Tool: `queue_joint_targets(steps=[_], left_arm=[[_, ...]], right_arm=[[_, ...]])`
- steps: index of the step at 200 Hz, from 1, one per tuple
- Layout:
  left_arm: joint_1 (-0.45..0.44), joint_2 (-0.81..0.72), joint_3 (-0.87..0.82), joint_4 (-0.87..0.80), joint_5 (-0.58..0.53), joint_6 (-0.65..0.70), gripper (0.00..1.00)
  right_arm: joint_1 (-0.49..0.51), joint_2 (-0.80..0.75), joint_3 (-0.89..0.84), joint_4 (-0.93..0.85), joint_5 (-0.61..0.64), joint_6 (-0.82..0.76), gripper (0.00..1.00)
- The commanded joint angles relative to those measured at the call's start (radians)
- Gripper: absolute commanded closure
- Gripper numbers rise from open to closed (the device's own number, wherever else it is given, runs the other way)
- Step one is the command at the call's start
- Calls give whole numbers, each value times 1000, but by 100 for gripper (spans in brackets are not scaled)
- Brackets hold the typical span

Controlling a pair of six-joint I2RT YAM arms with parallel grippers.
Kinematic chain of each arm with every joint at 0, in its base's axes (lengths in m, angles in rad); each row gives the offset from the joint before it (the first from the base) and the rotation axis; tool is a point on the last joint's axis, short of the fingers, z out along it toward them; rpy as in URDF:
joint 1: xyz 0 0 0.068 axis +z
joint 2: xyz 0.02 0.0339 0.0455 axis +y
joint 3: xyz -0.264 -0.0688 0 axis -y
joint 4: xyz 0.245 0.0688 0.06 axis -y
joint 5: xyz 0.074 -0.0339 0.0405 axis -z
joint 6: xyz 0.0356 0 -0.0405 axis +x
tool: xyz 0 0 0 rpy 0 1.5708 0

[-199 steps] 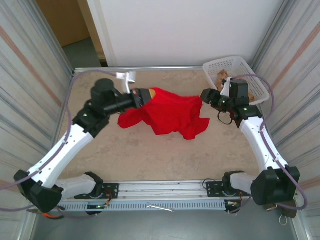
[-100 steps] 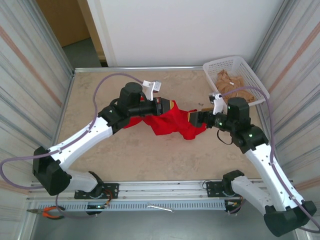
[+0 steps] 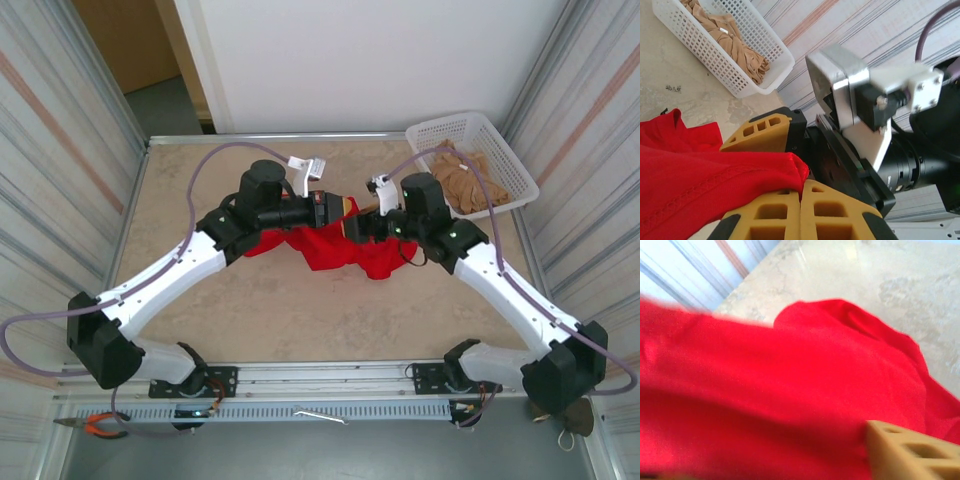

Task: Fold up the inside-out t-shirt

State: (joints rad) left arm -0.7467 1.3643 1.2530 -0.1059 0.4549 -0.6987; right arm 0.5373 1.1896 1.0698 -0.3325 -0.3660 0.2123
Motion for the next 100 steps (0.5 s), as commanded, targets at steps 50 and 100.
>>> queue_joint_targets(steps=[50,100], left_arm=[[213,-198,-214,-29,-155,-59,41],[351,-244,-491,-48,-181,-47,31]], right_arm=[[-281,-56,183,-20,-56,75,100],[-378,-74,247,-68,-86,84,100]])
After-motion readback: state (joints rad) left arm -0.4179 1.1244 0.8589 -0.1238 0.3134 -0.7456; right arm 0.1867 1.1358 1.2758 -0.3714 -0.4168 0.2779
